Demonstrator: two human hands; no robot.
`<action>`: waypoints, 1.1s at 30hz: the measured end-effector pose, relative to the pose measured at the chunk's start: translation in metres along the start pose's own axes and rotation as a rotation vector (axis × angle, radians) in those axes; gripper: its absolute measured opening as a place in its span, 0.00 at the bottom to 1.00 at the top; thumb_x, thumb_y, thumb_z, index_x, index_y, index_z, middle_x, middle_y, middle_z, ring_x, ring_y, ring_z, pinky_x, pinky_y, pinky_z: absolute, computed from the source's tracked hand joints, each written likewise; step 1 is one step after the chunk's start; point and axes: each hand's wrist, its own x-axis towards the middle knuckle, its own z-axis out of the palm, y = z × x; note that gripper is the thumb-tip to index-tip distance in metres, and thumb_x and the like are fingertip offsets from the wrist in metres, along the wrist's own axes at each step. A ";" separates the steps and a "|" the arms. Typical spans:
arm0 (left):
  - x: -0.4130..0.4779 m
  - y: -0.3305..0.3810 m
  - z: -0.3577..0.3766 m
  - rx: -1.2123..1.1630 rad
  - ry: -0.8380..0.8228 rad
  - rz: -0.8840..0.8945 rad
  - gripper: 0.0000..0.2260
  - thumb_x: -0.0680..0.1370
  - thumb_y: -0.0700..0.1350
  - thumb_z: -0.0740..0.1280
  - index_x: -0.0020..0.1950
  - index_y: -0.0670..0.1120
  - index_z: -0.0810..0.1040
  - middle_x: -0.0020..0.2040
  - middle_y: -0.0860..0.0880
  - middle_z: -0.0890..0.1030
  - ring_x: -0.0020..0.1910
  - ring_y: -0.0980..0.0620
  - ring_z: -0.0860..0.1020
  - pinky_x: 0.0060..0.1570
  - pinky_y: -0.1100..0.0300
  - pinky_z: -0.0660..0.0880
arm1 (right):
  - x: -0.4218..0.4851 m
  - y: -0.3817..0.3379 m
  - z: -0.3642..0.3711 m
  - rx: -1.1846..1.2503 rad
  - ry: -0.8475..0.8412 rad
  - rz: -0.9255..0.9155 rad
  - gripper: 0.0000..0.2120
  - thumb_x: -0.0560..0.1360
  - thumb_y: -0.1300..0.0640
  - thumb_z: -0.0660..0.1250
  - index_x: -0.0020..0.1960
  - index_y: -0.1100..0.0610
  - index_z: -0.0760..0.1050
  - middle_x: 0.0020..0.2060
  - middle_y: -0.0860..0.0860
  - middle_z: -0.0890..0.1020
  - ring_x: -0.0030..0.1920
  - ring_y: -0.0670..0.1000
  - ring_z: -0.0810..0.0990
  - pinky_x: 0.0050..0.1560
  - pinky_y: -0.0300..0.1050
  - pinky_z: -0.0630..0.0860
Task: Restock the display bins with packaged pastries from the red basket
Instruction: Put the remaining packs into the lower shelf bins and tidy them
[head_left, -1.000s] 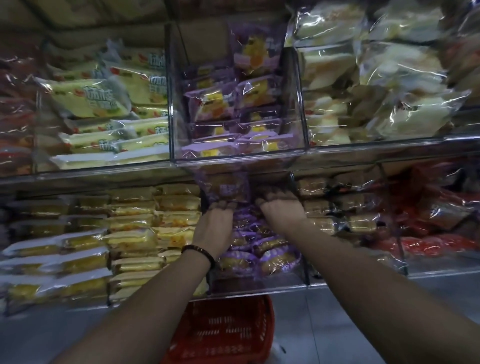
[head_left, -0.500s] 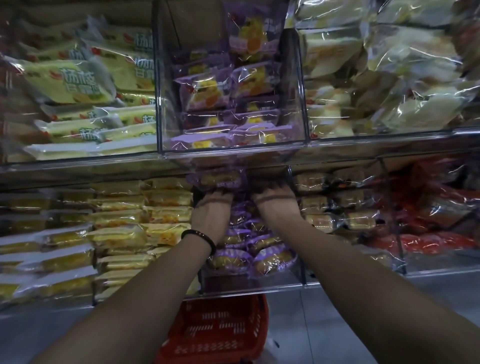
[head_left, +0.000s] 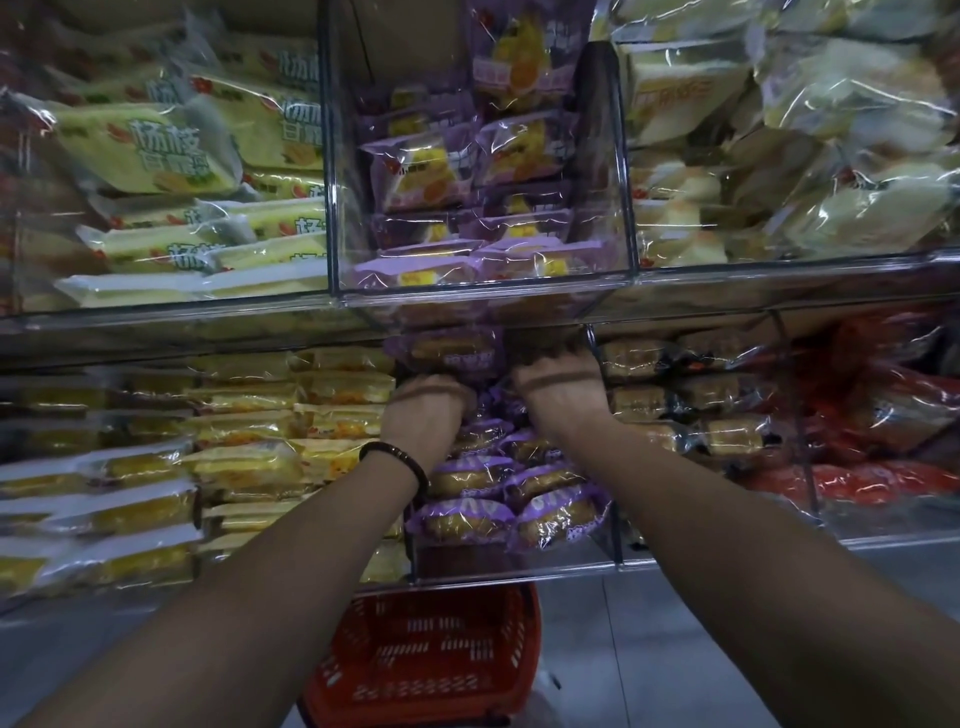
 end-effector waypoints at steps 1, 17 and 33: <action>-0.001 -0.001 0.001 0.003 0.008 0.022 0.14 0.76 0.36 0.66 0.53 0.53 0.84 0.51 0.50 0.82 0.51 0.46 0.81 0.45 0.61 0.70 | 0.000 0.001 0.002 0.015 0.005 0.002 0.15 0.73 0.60 0.70 0.59 0.51 0.81 0.54 0.54 0.86 0.57 0.60 0.83 0.56 0.51 0.73; -0.007 -0.004 -0.006 -0.113 0.038 0.015 0.19 0.79 0.40 0.68 0.68 0.53 0.77 0.61 0.48 0.80 0.59 0.42 0.81 0.53 0.46 0.83 | -0.022 0.033 -0.001 0.365 0.015 -0.062 0.23 0.77 0.53 0.72 0.70 0.52 0.70 0.61 0.55 0.76 0.59 0.60 0.80 0.52 0.55 0.81; -0.027 0.007 -0.003 0.265 -0.008 0.119 0.21 0.78 0.47 0.71 0.70 0.60 0.73 0.54 0.51 0.85 0.55 0.46 0.83 0.61 0.52 0.74 | -0.046 0.002 0.025 0.062 -0.015 -0.156 0.12 0.78 0.52 0.66 0.62 0.48 0.78 0.51 0.51 0.86 0.56 0.57 0.83 0.63 0.52 0.71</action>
